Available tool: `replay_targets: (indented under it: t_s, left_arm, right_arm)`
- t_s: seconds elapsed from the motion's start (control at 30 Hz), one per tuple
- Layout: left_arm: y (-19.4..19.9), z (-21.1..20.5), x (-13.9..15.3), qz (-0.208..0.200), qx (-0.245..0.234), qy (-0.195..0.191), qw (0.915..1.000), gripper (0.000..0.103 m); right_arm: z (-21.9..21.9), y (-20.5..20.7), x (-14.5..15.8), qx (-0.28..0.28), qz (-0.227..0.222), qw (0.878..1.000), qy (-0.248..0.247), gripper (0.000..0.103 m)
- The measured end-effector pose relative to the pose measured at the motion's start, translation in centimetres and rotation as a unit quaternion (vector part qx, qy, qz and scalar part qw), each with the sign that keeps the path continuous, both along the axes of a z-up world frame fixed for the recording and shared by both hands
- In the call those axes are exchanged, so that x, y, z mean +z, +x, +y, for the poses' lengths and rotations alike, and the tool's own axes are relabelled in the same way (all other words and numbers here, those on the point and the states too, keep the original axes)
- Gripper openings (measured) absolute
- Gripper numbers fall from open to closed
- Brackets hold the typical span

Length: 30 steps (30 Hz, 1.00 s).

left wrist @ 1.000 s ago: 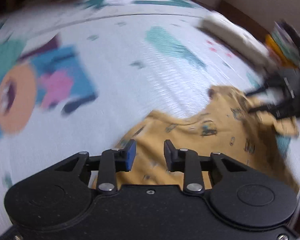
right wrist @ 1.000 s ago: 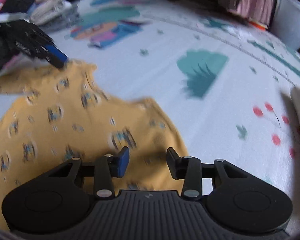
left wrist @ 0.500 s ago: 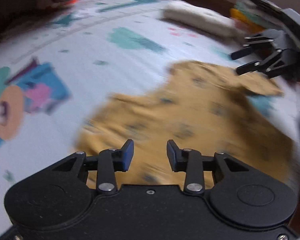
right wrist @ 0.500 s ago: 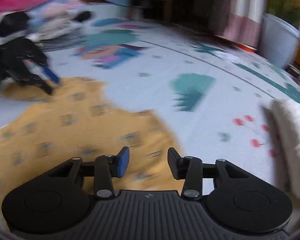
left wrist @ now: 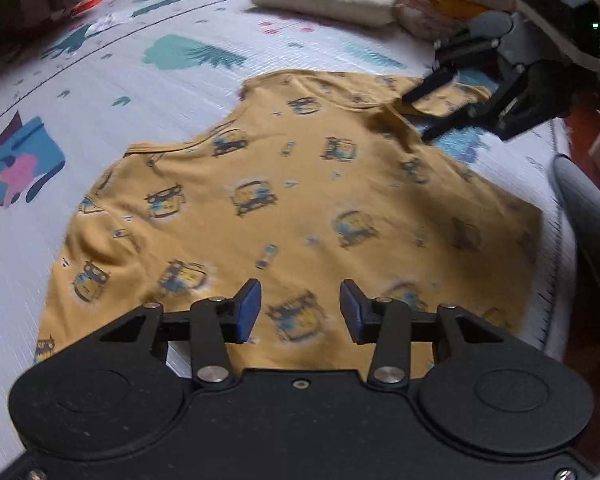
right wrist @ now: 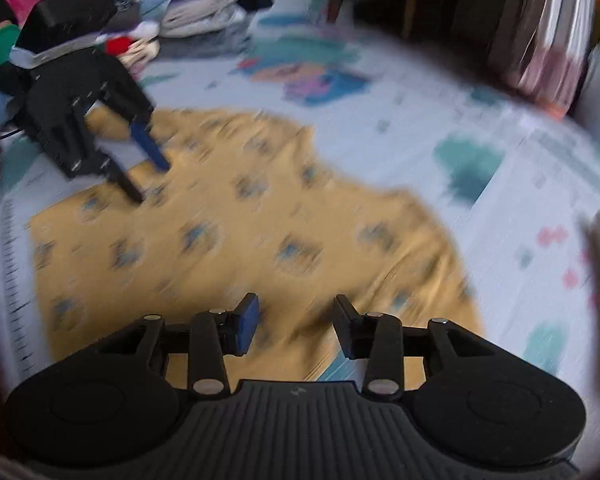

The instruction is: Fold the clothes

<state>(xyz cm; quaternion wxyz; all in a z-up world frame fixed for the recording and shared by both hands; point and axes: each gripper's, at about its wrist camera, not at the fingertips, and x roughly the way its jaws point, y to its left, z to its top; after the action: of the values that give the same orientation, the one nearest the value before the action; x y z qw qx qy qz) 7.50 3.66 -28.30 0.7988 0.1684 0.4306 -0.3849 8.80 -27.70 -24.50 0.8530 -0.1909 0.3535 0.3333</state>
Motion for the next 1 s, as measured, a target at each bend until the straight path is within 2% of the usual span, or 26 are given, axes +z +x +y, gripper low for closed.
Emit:
replay_targets:
  t_s: [0.07,0.1,0.13,0.23,0.3,0.43,0.47,0.5,0.57,0.7,0.8,0.9,1.0]
  left_arm:
    - [0.4,0.0,-0.4,0.01,0.004,0.005,0.9999,0.043]
    - [0.4,-0.2,-0.8,0.021,0.0,0.018,0.9996,0.044]
    - [0.1,-0.2,-1.0,0.016,-0.009,0.029,0.9994,0.044]
    - [0.0,-1.0,-0.5,0.014,-0.025,0.035,0.999,0.045]
    - [0.5,-1.0,0.4,0.017,-0.023,0.001,0.9996,0.045]
    - [2.0,-3.2,1.1,0.02,-0.034,-0.039,0.9985,0.043]
    - [2.4,-3.8,1.2,0.022,-0.037,-0.05,0.9978,0.043]
    - [2.9,-4.7,1.3,0.027,-0.043,-0.063,0.9967,0.043]
    - [3.7,-6.5,1.6,0.035,-0.057,-0.087,0.994,0.043]
    - [4.0,-9.7,0.5,0.028,-0.098,-0.069,0.9923,0.043]
    - [2.7,-10.3,0.0,0.018,-0.125,-0.049,0.9908,0.043]
    - [-0.8,-8.1,0.8,-0.002,-0.134,-0.037,0.9903,0.043]
    - [-4.2,-4.9,0.7,-0.007,-0.101,-0.011,0.9948,0.043]
  right_arm:
    - [0.4,1.7,-1.0,-0.003,-0.003,1.0,-0.001,0.044]
    - [0.2,2.3,-1.5,-0.005,0.017,1.0,-0.014,0.045]
    - [0.0,2.9,-2.5,-0.01,0.059,0.997,-0.04,0.045]
    - [-2.0,2.6,-2.3,-0.037,0.047,0.998,-0.013,0.046]
    - [-3.4,1.9,-1.4,-0.059,0.026,0.998,0.018,0.049]
    - [-4.8,1.5,-3.4,-0.077,0.035,0.996,-0.027,0.047]
    - [-5.0,1.4,-3.7,-0.074,0.037,0.996,-0.036,0.044]
    - [-4.9,1.4,-4.4,-0.073,0.031,0.996,-0.049,0.036]
    - [-5.0,1.2,-4.6,-0.081,0.025,0.994,-0.067,0.032]
    - [-5.5,0.9,-4.1,-0.101,0.034,0.992,-0.073,0.032]
    - [-5.0,-0.3,-2.8,-0.081,0.008,0.995,-0.064,0.032]
    - [-3.7,-2.1,-0.5,-0.038,-0.008,0.999,-0.013,0.032]
    - [-0.5,-5.2,0.1,0.057,-0.001,0.998,-0.013,0.032]
